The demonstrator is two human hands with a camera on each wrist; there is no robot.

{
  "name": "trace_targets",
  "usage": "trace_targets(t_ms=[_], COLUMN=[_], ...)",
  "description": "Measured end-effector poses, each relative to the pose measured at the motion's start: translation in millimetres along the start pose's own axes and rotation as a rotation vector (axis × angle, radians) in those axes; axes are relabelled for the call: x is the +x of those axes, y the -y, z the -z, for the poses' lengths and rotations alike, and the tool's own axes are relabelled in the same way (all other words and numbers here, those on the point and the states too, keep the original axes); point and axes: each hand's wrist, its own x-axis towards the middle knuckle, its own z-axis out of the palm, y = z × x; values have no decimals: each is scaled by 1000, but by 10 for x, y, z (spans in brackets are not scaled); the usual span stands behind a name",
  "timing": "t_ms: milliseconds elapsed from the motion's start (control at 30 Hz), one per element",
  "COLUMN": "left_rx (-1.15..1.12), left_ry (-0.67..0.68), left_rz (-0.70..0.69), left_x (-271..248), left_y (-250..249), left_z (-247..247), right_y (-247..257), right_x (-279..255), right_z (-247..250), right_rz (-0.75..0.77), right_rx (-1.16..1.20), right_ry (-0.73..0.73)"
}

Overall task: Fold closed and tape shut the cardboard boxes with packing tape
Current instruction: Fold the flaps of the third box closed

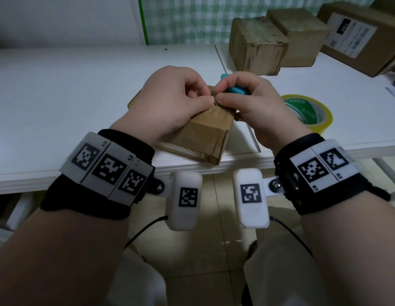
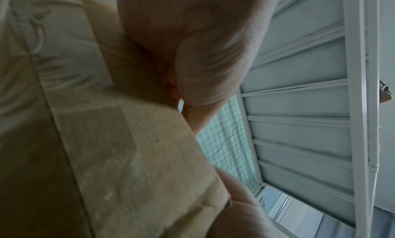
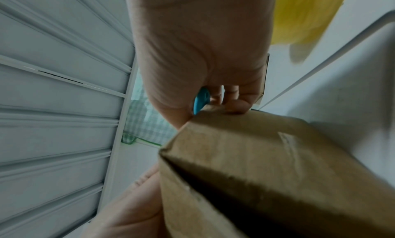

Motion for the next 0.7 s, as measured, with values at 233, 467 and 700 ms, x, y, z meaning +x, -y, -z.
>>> trace_targets(t_ms=[233, 467, 700], left_rx=[30, 80, 96], left_ry=[10, 1, 23], left_rz=[17, 15, -62], left_x=[17, 24, -36], left_y=[-12, -14, -22], left_z=[-13, -27, 102], right_y=[-28, -39, -9], right_x=[2, -2, -49], right_z=[19, -39, -43], right_rz=[36, 59, 49], right_rx=[4, -27, -19], right_ry=[17, -58, -100])
